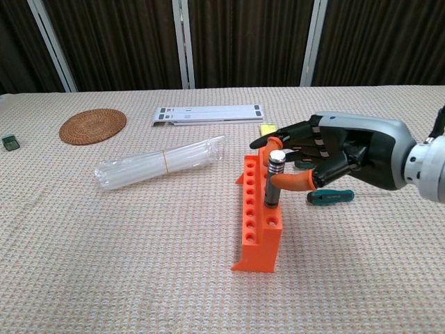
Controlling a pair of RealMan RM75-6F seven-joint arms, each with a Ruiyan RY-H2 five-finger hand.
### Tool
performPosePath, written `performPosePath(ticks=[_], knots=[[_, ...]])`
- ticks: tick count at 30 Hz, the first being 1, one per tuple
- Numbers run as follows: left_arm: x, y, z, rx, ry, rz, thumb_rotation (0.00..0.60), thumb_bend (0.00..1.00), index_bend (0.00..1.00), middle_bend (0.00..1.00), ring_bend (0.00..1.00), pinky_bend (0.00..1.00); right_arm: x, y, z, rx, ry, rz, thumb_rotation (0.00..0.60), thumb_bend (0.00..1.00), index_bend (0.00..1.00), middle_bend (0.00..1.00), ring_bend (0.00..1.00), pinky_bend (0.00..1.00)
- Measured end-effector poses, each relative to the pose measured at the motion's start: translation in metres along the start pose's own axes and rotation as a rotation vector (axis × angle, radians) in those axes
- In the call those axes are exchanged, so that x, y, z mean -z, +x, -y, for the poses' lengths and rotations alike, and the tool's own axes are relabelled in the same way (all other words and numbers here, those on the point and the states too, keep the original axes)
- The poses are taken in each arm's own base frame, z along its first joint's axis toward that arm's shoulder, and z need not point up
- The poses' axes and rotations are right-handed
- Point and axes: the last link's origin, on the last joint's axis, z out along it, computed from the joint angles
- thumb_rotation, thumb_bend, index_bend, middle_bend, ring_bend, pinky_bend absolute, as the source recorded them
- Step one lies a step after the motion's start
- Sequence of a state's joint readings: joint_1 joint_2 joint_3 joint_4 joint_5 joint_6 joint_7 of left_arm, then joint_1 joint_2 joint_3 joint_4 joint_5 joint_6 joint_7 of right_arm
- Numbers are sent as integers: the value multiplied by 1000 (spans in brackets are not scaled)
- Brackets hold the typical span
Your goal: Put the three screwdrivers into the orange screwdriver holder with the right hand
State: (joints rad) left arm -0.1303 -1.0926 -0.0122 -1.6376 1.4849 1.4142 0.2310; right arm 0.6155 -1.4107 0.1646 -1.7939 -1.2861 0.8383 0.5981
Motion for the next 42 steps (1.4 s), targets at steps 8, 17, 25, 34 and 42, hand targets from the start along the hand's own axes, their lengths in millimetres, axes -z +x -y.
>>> performPosePath(ticks=[8,17,25,34,42], knots=[[1,1,1,2,2,-5,600,233,93,0,0,0,3,0,2,14,8,28,600,114,138,0,0,0],[1,3,2,2,5,-14,600,234,93,0,0,0,11,12,12,40,51,12,600,105,121,0,0,0],[0,5,0,5,0,-22,600,233,92,0,0,0,20,59,26,180,52,-52,600,145,261,9,0,0],[0,6,-3,-3,-8,-26,600,235,92,0,0,0,12,95,15,436,-55,-78,600,162,341,48,0,0],[0,7,-3,-10,-5,-25,600,235,92,0,0,0,4,105,-6,736,-124,-91,600,161,359,49,0,0]])
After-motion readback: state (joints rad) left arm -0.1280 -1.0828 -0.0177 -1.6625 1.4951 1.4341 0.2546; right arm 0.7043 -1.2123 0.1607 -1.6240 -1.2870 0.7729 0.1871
